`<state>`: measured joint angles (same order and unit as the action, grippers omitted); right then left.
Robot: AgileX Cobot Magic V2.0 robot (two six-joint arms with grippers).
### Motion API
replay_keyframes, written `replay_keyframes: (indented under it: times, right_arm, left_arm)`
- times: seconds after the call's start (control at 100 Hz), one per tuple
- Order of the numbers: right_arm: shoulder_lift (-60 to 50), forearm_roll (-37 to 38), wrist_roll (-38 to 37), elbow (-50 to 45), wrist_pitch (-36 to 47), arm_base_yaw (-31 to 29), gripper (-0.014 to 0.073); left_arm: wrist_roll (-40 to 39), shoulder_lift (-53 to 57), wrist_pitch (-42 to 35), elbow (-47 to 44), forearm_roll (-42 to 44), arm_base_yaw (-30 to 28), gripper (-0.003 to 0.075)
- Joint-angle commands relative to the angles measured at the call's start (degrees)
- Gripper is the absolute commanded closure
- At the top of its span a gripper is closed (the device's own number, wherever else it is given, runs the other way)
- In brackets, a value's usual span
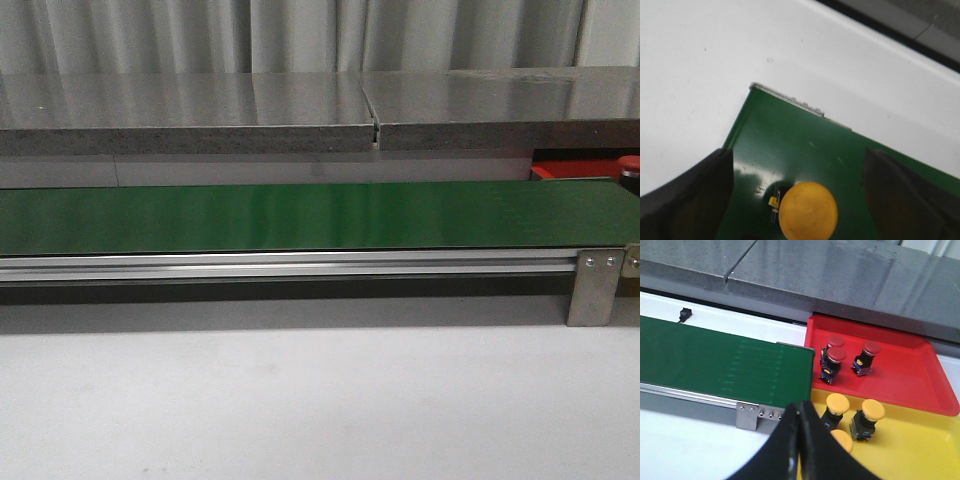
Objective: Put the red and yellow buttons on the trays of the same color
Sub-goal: 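Carry the yellow button onto the belt's near end, release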
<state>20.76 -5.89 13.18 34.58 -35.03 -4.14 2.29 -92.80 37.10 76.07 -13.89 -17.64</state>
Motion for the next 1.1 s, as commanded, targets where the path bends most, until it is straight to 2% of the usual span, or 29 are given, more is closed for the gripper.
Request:
replay_keyframes:
  times: [0.0,0.24,0.39,0.59,1.09]
  right_arm:
    - [0.25,-0.11,0.4,1.38,4.05,0.05,0.066]
    - [0.25,-0.11,0.4,1.38,4.05,0.05,0.066]
    - [0.25,-0.11,0.4,1.38,4.05,0.05,0.066]
    - [0.25,-0.11,0.4,1.38,4.05,0.05,0.066]
    - [0.25,-0.11,0.4,1.38,4.05,0.05,0.066]
  left_arm:
    - [-0.11,5.0,-3.55,1.68,-1.19,-0.58,0.0218]
    - [-0.11,6.78,-1.41,-1.24,-1.19,-7.68,0.0219]
    - [-0.11,6.78,-2.87,-7.34,-2.25,-13.06,0.0219]
    - [-0.11,6.02,-3.73,-15.05,-2.1,-15.73,0.0219]
    - [-0.11,-3.39,-1.89,-13.06,-1.55,-24.72,0.0214]
